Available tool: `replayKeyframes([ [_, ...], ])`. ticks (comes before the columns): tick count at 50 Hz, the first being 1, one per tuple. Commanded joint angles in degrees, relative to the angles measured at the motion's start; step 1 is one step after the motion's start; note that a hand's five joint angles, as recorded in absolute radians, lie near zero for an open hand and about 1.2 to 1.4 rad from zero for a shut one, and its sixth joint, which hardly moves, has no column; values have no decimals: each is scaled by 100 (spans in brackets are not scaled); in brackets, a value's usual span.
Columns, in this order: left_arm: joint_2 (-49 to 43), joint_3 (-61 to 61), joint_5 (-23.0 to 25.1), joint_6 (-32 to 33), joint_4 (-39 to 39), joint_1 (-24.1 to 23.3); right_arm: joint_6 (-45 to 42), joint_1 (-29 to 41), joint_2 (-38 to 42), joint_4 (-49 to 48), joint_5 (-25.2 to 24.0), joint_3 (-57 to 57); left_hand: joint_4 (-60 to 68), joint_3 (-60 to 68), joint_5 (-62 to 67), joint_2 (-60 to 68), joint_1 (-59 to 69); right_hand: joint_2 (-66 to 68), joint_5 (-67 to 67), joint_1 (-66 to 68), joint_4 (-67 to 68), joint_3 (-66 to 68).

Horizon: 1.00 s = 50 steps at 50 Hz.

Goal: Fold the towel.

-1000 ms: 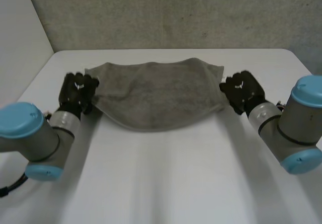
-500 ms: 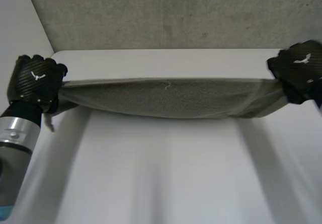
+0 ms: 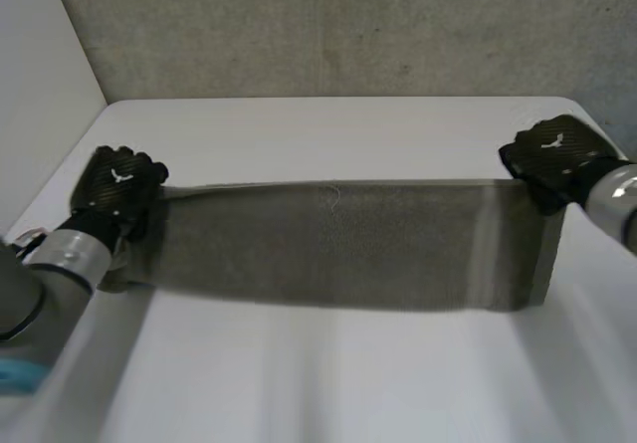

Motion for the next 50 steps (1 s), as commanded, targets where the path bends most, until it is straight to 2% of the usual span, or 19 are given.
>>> replayKeyframes([
  [1, -1381, 1262, -40, 12, -65, -120, 7, 393, 1505, -247, 693, -1092, -664, -875, -1515, -629, -212, 326, 262, 334, 346, 331],
  [7, -1911, 1924, -31, 12, -74, -146, 24, 489, 2384, -432, 852, -1813, -664, -875, -1515, -629, -212, 326, 262, 334, 346, 331],
  [19, -3017, 3328, -40, 12, -144, -313, -2, 762, 3247, -1143, 1344, -2622, -664, -875, -1515, -629, -212, 326, 262, 334, 346, 331],
  [20, -3096, 3426, -40, 12, -161, -322, -10, 797, 3317, -1205, 1388, -2649, -962, -1173, -1813, -927, -510, -751, -814, -742, -730, -746],
  [21, -3097, 3427, -40, 12, -161, -322, -11, 797, 3318, -1206, 1388, -2649, -965, -1176, -1816, -930, -513, -762, -825, -753, -741, -757],
  [22, -3141, 3470, -40, 12, -196, -322, -11, 823, 3353, -1240, 1440, -2667, -4912, -5123, -5762, -4876, -4459, -4175, -4239, -4167, -4155, -4170],
  [23, -3141, 3470, -40, 12, -197, -322, -2, 858, 3362, -1249, 1484, -2667, -4952, -5163, -5802, -4916, -4499, -6674, -6738, -6666, -6654, -6669],
  [24, -3150, 3470, -58, 4, -231, -331, -2, 859, 3362, -1250, 1485, -2667, -7664, -7875, -8515, -7629, -7212, -6674, -6738, -6666, -6654, -6669],
  [29, -3071, 3427, -128, -5, -328, -436, 33, 947, 3318, -1241, 1748, -2641, -7664, -7875, -8515, -7629, -7212, -6674, -6738, -6666, -6654, -6669],
  [32, -2879, 3365, -146, -31, -416, -497, 174, 1026, 3142, -1241, 1915, -2544, -7664, -7875, -8515, -7629, -7212, -6674, -6738, -6666, -6654, -6669],
  [34, -2693, 3286, -207, -40, -469, -506, 576, 1140, 2530, -1232, 1959, -2291, -7664, -7875, -8515, -7629, -7212, -6674, -6738, -6666, -6654, -6669],
  [37, -2245, 3040, -401, -75, -566, -506, 824, 1140, 2202, -1241, 1951, -2078, -7664, -7875, -8515, -7629, -7212, -6674, -6738, -6666, -6654, -6669],
  [42, -1418, 2469, -699, -128, -610, -515, 1500, 1122, 1071, -1179, 1898, -1123, -7664, -7875, -8515, -7629, -7212, -6674, -6738, -6666, -6654, -6669],
  [44, -911, 2014, -743, -251, -583, -507, 1553, 1122, 824, -1162, 1898, -868, -7664, -7875, -8515, -7629, -7212, -6674, -6738, -6666, -6654, -6669],
  [50, -452, 1511, -752, -585, -566, -480, 1536, 1105, 330, -1135, 1889, 205, -7664, -7875, -8515, -7629, -7212, -6674, -6738, -6666, -6654, -6669],
])
